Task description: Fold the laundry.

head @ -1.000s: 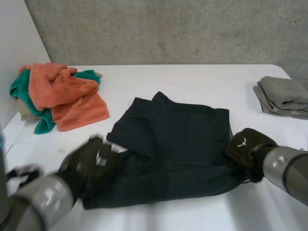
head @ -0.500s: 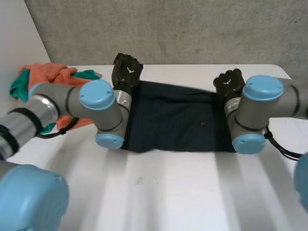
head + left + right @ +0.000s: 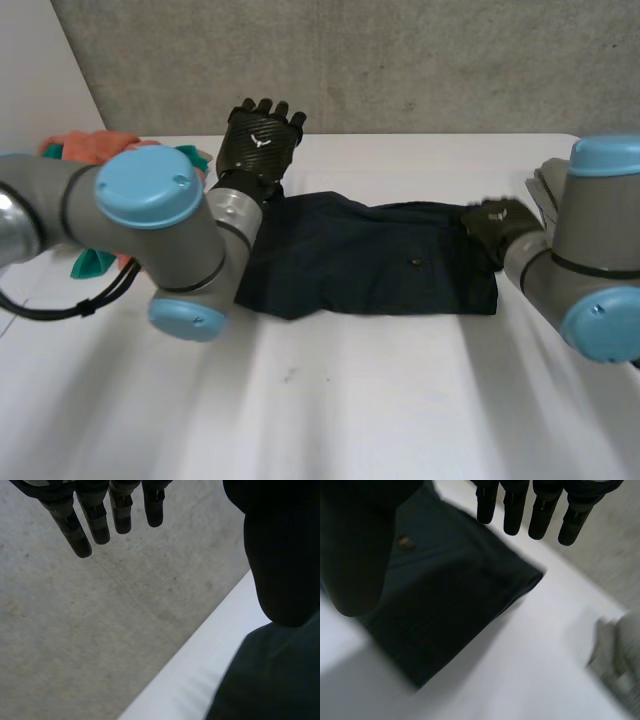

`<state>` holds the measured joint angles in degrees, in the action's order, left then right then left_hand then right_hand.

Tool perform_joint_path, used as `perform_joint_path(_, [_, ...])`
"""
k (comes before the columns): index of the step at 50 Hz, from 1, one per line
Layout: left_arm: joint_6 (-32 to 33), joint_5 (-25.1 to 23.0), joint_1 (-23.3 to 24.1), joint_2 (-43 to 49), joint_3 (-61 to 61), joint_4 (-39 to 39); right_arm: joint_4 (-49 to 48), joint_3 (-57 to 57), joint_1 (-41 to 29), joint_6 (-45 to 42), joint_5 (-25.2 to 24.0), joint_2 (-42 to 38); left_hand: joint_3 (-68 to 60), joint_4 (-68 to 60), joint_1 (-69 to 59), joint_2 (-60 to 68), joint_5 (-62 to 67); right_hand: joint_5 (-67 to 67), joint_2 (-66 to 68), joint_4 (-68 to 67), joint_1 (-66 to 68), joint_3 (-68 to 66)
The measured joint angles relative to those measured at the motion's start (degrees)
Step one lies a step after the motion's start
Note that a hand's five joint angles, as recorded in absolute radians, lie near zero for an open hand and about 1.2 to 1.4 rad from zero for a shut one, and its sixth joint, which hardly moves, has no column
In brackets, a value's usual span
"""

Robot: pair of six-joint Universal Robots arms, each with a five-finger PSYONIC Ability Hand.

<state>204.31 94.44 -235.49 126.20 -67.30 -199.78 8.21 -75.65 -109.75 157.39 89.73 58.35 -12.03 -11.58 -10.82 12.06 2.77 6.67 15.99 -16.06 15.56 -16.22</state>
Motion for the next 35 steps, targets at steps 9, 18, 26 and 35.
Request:
perform_joint_path(9, [-12.1,-9.0,-2.6,-5.8,-7.8,4.2,-5.9,-8.3,1.2,3.3,-4.4,-0.4,0.0,0.0,-0.1,0.0,0.0,5.8,4.7,-5.7,6.1,-5.7])
perform_joint_path(18, [-14.1,-10.6,-3.2,-5.8,-8.8,5.3,-17.2,-9.6,1.5,2.2,-4.1,-5.1,0.0,0.0,0.0,0.0,0.0,45.2,46.5,-47.4,38.4,-47.2])
perform_joint_path(26, [-13.9,-10.1,-3.3,-7.1,-9.2,5.5,-24.2,-14.7,5.2,-3.0,0.9,-1.0,0.0,0.0,0.0,0.0,0.0,49.1,48.7,-52.4,40.4,-51.1])
perform_joint_path(35, [-14.1,-10.2,-4.7,-12.3,-11.7,6.0,-26.6,-20.3,12.6,-22.8,-1.9,10.2,0.0,0.0,0.0,0.0,0.0,49.8,50.5,-52.5,40.4,-51.1])
